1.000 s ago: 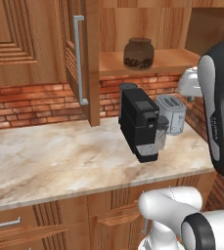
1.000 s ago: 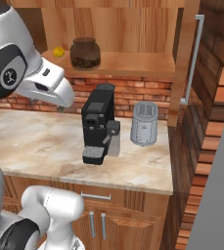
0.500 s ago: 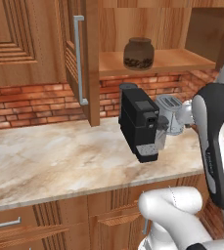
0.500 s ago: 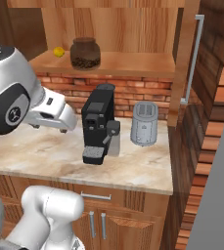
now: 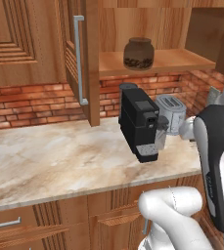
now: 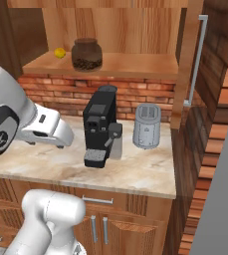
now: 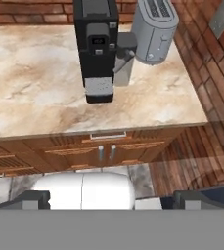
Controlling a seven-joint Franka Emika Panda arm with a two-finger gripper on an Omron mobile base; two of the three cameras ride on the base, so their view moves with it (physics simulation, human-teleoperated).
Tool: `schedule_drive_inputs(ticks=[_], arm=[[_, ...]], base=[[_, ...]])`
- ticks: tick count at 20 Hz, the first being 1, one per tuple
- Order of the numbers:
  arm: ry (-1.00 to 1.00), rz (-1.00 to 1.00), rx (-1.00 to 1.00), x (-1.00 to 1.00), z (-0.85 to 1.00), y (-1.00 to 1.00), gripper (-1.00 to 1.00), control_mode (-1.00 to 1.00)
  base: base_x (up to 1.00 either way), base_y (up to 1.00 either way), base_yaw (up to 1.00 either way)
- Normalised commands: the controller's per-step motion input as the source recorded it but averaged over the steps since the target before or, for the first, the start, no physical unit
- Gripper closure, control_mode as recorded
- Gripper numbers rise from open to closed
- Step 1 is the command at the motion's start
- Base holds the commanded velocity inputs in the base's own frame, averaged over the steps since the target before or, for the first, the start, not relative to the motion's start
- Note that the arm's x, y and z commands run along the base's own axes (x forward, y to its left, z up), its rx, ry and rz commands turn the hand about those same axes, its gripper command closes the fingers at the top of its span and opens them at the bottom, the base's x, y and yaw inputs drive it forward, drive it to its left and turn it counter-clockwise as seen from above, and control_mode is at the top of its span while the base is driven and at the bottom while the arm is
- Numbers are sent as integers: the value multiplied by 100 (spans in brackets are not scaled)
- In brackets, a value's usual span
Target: Pick the jar and jar from the dining table and place them in the open cabinet. Close the cabinet after placing the objects.
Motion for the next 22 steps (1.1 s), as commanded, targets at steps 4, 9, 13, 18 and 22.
schedule_drive_inputs(ticks=[4, 9, 13, 18, 22], arm=[[5, 1, 0, -1, 0, 0, -100, -100], [1, 0, 0, 0, 0, 0, -100, 100], [0, 0, 0, 0, 0, 0, -100, 100], [0, 0, 0, 0, 0, 0, -100, 100], [0, 0, 0, 0, 0, 0, -100, 100]], base=[[0, 0, 0], [-19, 8, 7], [-71, 42, 16], [-60, 63, 34], [-15, 89, 63]])
